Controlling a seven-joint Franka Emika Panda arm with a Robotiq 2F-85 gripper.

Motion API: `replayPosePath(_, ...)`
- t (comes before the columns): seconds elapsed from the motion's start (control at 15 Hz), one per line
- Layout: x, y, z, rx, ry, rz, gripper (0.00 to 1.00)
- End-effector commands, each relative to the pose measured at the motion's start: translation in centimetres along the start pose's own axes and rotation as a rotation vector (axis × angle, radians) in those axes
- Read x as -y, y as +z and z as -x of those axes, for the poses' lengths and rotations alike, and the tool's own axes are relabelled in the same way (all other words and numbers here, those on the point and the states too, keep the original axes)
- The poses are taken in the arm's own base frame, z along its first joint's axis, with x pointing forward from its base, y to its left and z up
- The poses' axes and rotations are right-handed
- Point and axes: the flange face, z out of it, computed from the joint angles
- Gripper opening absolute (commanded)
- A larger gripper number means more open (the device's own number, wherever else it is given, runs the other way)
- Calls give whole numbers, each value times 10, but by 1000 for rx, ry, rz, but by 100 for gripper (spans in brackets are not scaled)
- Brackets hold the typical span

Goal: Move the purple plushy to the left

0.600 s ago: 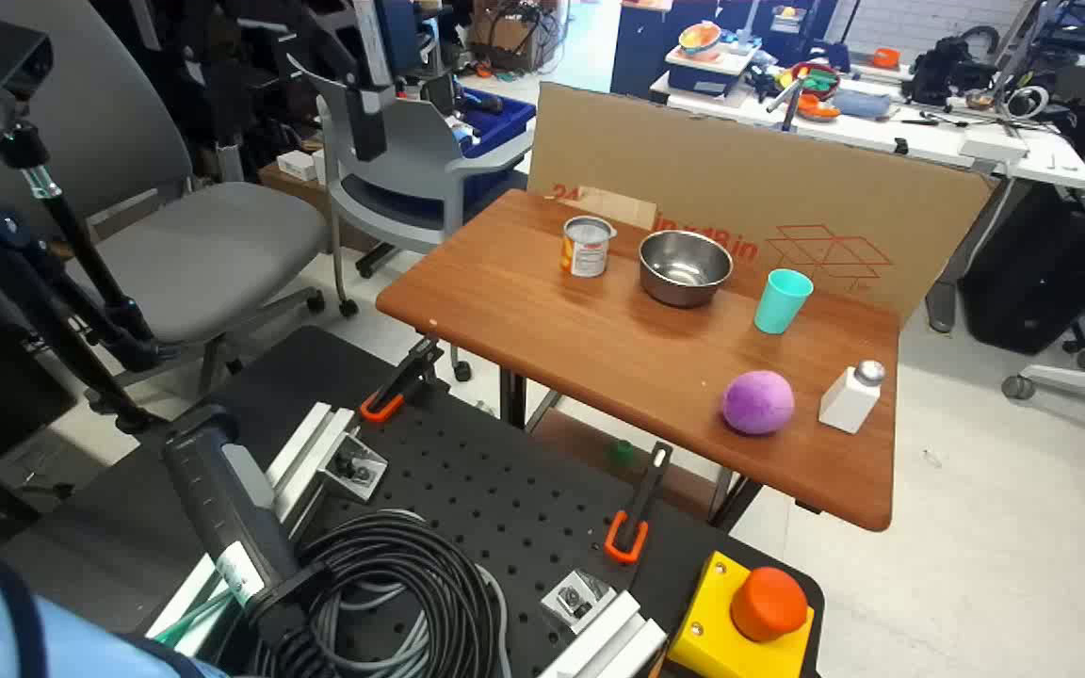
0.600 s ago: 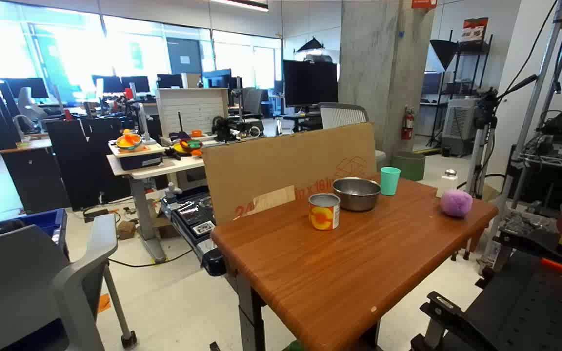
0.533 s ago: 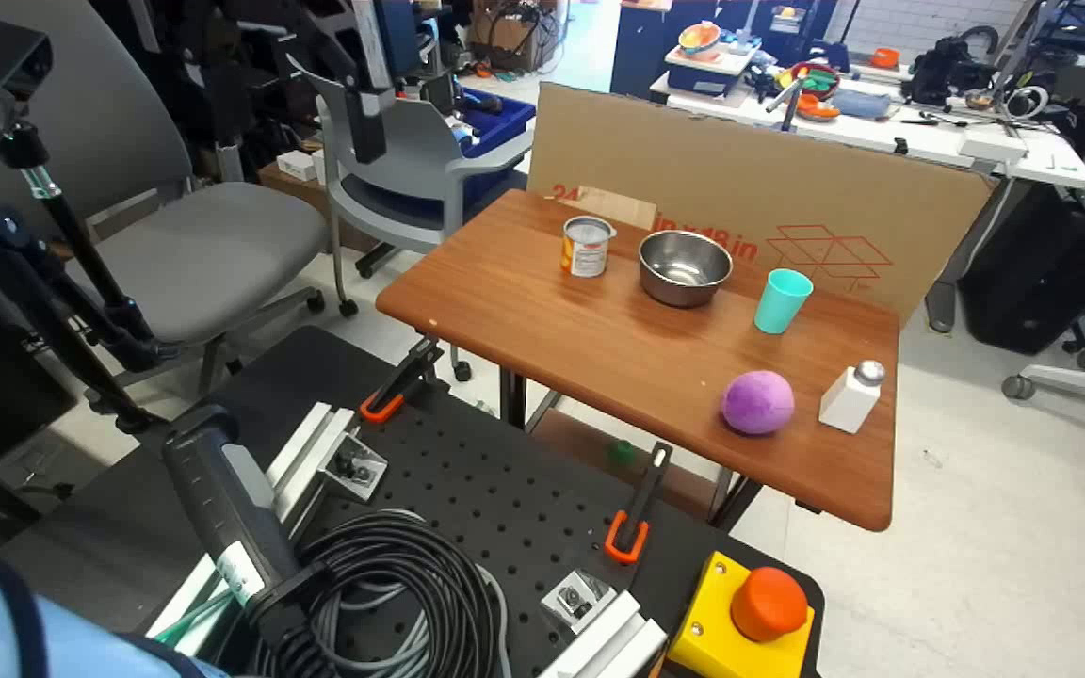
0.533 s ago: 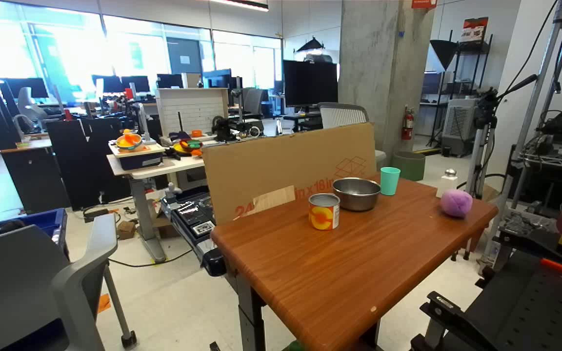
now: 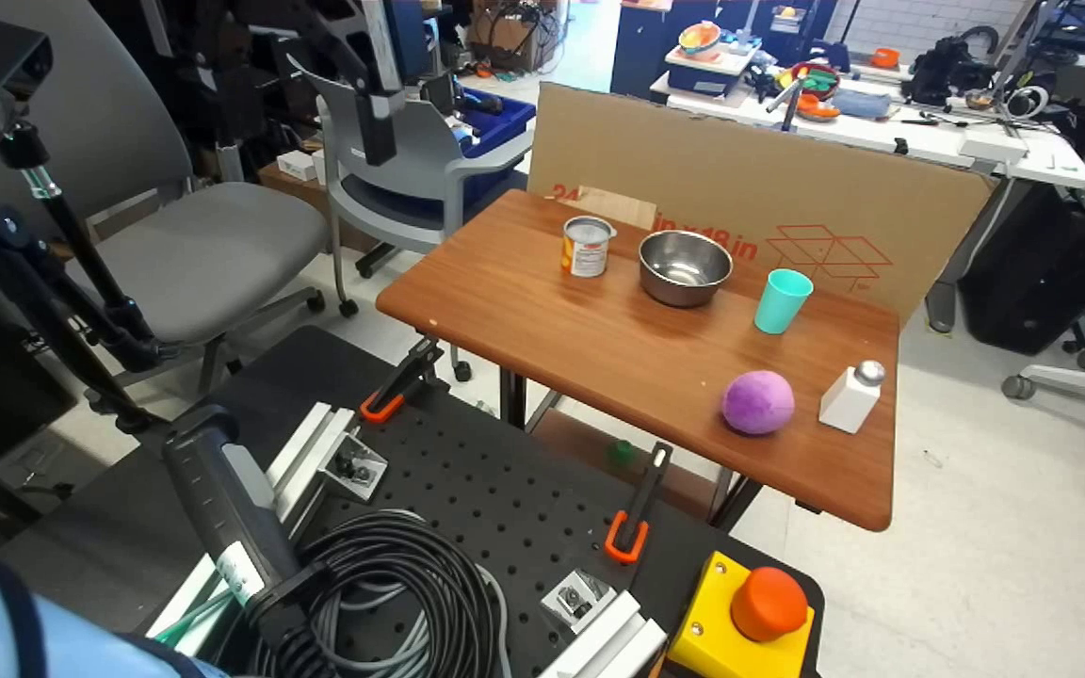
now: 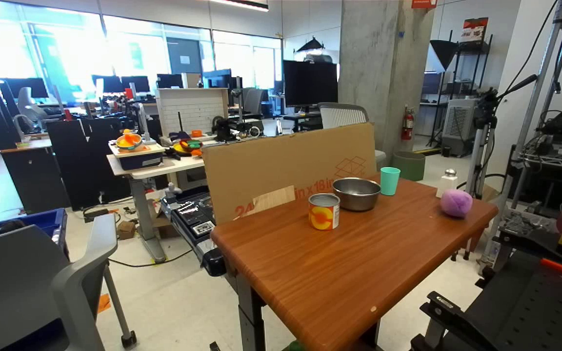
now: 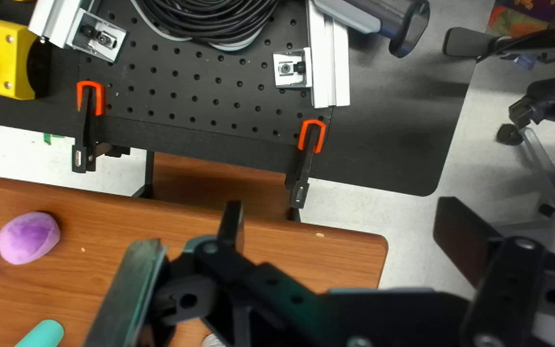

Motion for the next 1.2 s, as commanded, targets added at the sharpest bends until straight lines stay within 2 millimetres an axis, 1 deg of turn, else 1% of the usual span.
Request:
replayPosePath(0.0,-46,1,-18,-60,85,67,100)
replayPosePath(0.07,-63,2,-25,-86,115,99,100)
replayPosePath(0.27,-131,9,-42,-180,223,195,100)
replayPosePath(0.4,-171,20,-49,-228,285,250,100)
replayPosePath(0.53,-205,36,-52,-263,348,301,100)
replayPosePath(0.67,-231,53,-52,-266,414,336,100)
replayPosePath(0.8,-250,74,-49,-257,478,352,100)
replayPosePath(1.0,-267,103,-52,-227,586,361,100)
replayPosePath(1.13,-272,122,-59,-184,679,347,100)
